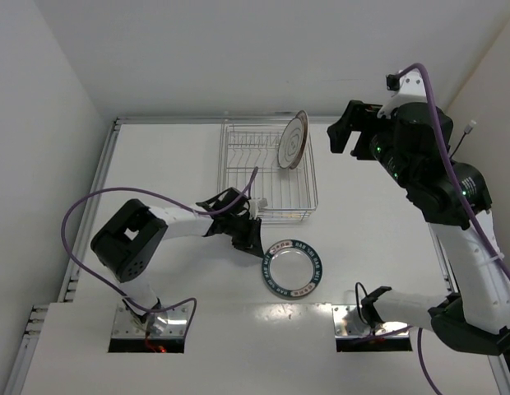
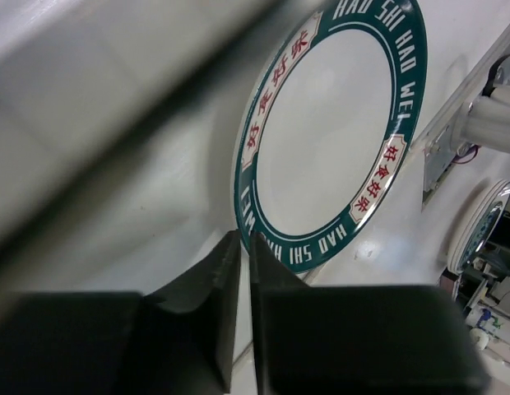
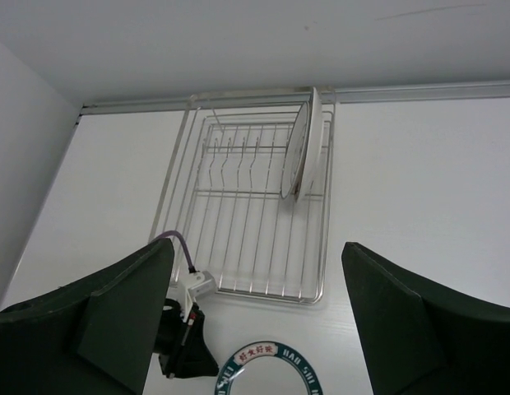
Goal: Load the plates into the dish rack
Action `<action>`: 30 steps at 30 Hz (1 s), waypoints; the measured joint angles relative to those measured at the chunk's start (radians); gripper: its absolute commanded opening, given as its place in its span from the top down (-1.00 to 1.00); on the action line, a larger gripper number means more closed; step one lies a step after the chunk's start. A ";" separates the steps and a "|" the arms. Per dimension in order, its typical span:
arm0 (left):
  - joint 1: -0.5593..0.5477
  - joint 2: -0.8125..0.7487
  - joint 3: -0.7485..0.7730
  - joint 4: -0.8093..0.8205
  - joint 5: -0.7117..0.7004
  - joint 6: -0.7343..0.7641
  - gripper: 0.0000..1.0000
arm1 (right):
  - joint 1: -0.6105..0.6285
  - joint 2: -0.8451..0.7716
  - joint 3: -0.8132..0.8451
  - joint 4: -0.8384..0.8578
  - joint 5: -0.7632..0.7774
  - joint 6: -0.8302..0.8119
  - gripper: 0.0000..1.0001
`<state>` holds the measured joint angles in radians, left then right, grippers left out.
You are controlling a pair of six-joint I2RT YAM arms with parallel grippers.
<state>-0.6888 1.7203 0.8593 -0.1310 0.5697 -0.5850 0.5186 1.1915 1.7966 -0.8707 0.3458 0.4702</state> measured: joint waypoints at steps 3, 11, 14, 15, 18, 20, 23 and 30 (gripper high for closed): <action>-0.011 0.002 0.000 0.004 -0.002 0.000 0.99 | 0.000 0.000 0.000 -0.007 0.011 -0.001 -0.62; -0.061 0.009 -0.012 0.065 -0.045 -0.058 0.19 | 0.000 -0.054 -0.029 -0.029 0.014 0.002 -0.62; -0.074 -0.026 -0.068 0.123 -0.081 -0.111 -0.07 | 0.000 -0.118 -0.072 -0.037 0.013 0.010 -0.62; -0.076 -0.048 -0.093 0.132 -0.092 -0.130 -0.12 | 0.000 -0.139 -0.082 -0.043 0.013 0.013 -0.62; -0.082 -0.119 -0.165 0.150 -0.116 -0.198 -0.15 | 0.000 -0.202 -0.111 -0.058 0.013 0.022 -0.62; -0.086 -0.163 -0.209 0.168 -0.126 -0.252 -0.18 | 0.000 -0.238 -0.127 -0.063 0.013 0.025 -0.62; -0.109 -0.244 -0.263 0.163 -0.170 -0.366 -0.18 | 0.000 -0.293 -0.158 -0.073 0.014 0.027 -0.62; -0.274 -0.559 -0.334 0.068 -0.445 -0.634 -0.20 | 0.000 -0.358 -0.207 -0.081 0.009 0.039 -0.62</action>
<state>-0.9623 1.1614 0.5251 -0.0628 0.1246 -1.2190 0.5186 0.8337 1.5894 -0.9520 0.3550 0.5087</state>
